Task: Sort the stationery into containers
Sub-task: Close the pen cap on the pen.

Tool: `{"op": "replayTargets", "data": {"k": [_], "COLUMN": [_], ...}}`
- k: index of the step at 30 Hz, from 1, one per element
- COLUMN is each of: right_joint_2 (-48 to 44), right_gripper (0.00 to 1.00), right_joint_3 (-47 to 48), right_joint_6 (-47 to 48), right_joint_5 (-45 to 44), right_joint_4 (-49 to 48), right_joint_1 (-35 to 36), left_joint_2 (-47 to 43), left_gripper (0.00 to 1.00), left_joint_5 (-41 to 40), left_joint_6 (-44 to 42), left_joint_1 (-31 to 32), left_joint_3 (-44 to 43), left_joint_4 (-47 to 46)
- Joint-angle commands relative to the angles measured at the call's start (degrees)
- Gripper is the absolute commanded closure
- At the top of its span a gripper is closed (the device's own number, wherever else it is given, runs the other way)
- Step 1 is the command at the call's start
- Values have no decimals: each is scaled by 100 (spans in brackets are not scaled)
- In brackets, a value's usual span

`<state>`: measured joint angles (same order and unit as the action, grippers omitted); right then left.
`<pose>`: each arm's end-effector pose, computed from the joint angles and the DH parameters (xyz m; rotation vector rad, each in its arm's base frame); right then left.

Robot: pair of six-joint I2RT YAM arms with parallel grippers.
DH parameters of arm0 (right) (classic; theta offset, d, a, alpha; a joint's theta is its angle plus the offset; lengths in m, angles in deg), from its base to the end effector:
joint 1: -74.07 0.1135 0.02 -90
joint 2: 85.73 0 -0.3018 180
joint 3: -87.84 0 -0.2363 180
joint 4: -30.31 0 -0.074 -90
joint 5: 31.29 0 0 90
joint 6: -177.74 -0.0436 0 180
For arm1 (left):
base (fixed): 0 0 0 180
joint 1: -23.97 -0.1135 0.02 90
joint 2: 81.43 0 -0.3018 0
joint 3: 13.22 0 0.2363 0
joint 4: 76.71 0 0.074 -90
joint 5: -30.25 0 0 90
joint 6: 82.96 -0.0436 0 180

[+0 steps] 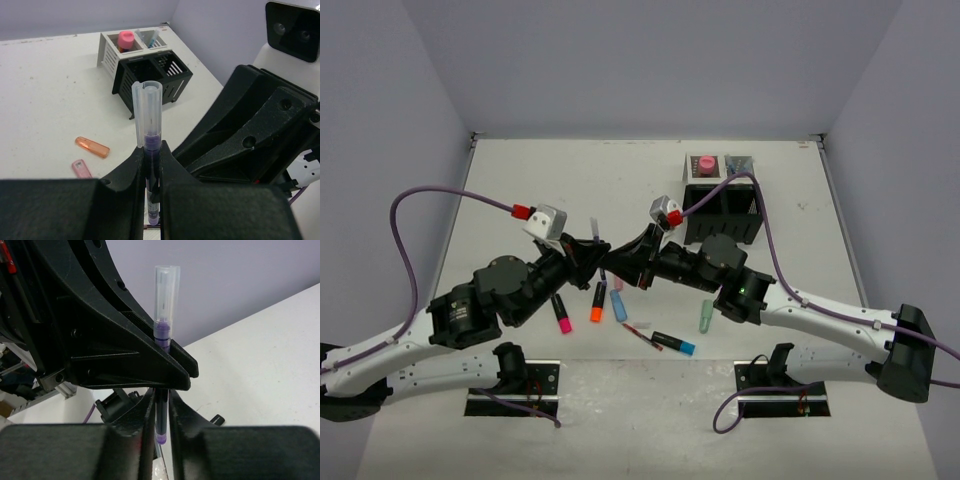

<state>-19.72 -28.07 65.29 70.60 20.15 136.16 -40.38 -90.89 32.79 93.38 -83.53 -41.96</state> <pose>0.1086 0.2242 0.3980 -0.7086 1.4101 1.3383 0.0596 -0.0944 0.4165 0.2278 1.7014 -0.8033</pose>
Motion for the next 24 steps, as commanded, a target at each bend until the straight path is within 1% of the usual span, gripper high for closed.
{"op": "replayTargets", "data": {"k": [1, 5, 7, 8, 10, 12, 13, 14, 15, 16, 17, 18, 19, 24], "right_joint_2": [112, 385, 436, 451, 446, 412, 395, 369, 368, 344, 334, 316, 298, 154], "right_gripper": [75, 71, 72, 77, 100, 100, 100, 100, 100, 100, 100, 100, 100, 100], "right_joint_3": [382, 537, 586, 614, 677, 660, 652, 635, 626, 617, 625, 625, 625, 627], "right_joint_6": [208, 110, 96, 101, 111, 128, 154, 154, 154, 203, 215, 239, 260, 409], "right_joint_5": [324, 595, 599, 604, 605, 629, 604, 604, 579, 553, 535, 516, 498, 575], "right_joint_4": [-75, -114, -152, -141, -160, -194, -203, -211, -211, -203, -186, -156, -123, 92], "right_joint_1": [7, 14, 14, 14, 14, 5, 5, 14, 14, 6, 14, 14, 14, 14], "left_joint_2": [-92, -97, -72, -55, -8, 9, 18, 35, 35, 44, 61, 56, 53, -75], "left_gripper": [100, 100, 100, 100, 100, 100, 97, 91, 81, 61, 54, 49, 47, 46], "left_joint_5": [516, 782, 847, 867, 899, 862, 811, 760, 758, 750, 733, 767, 784, 665], "left_joint_6": [-404, -509, -513, -518, -564, -589, -589, -589, -597, -614, -623, -641, -650, -571], "left_joint_1": [20, 20, 20, 20, 20, 20, 20, 20, 20, 20, 20, 20, 20, 20], "left_joint_3": [-164, -232, -283, -304, -347, -365, -382, -399, -400, -441, -460, -496, -514, -626], "left_joint_4": [-609, -817, -844, -844, -809, -781, -730, -679, -677, -644, -617, -592, -571, -482]}}
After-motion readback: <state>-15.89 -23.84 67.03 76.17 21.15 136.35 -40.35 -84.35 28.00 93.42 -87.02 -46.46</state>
